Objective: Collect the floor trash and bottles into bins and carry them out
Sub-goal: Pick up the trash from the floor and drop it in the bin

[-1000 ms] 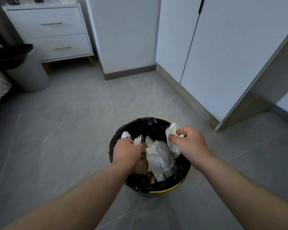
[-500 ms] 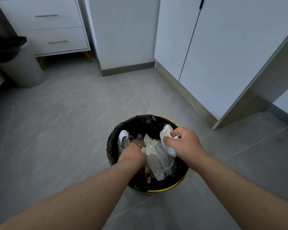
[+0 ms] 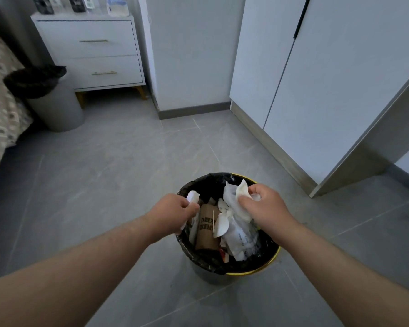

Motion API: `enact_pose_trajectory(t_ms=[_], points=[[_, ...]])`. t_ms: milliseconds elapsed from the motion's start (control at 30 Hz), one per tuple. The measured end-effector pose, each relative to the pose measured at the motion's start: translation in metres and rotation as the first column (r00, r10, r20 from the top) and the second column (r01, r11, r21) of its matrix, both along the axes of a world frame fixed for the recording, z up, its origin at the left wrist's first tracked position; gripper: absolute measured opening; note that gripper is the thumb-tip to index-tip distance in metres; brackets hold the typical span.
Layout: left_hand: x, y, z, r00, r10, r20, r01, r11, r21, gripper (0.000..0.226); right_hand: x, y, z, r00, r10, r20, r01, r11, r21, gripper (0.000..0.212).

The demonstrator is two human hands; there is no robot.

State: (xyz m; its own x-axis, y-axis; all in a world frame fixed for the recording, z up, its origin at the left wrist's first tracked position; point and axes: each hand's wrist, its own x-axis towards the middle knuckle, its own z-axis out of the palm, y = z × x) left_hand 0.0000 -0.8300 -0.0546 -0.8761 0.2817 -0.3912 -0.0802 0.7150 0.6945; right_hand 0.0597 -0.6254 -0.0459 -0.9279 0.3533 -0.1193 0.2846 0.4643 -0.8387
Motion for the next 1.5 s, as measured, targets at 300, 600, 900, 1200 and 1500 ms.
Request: enact_pose_trajectory(t_ms=[300,600,900,1200,1500], points=[[-0.001,0.024,-0.009,0.984,-0.166,-0.071,0.162,0.985,-0.066,0.039,-0.009,0.000,-0.016,0.995,0.081,0.061,-0.083,0.996,0.030,0.045],[-0.005,-0.011,-0.010,0.958,-0.103,-0.267,0.082,0.993,-0.089,0.017,-0.005,-0.029,-0.042,0.745,0.453,0.489,-0.663,0.577,0.477,0.065],[-0.003,-0.026,-0.031,0.942,-0.165,-0.294,0.141,0.985,-0.102,0.039,-0.019,-0.052,-0.101,0.356,0.278,0.892,-0.918,0.284,0.277,0.066],[0.008,-0.045,0.012,0.949,-0.190,-0.252,0.155,0.976,-0.153,0.026,-0.010,-0.058,-0.035,0.526,0.327,0.785,-0.821,0.436,0.369,0.077],[0.009,-0.066,0.044,0.975,-0.004,-0.222,-0.006,0.999,-0.043,0.027,-0.004,-0.060,0.017,0.733,0.414,0.540,-0.664,0.604,0.440,0.054]])
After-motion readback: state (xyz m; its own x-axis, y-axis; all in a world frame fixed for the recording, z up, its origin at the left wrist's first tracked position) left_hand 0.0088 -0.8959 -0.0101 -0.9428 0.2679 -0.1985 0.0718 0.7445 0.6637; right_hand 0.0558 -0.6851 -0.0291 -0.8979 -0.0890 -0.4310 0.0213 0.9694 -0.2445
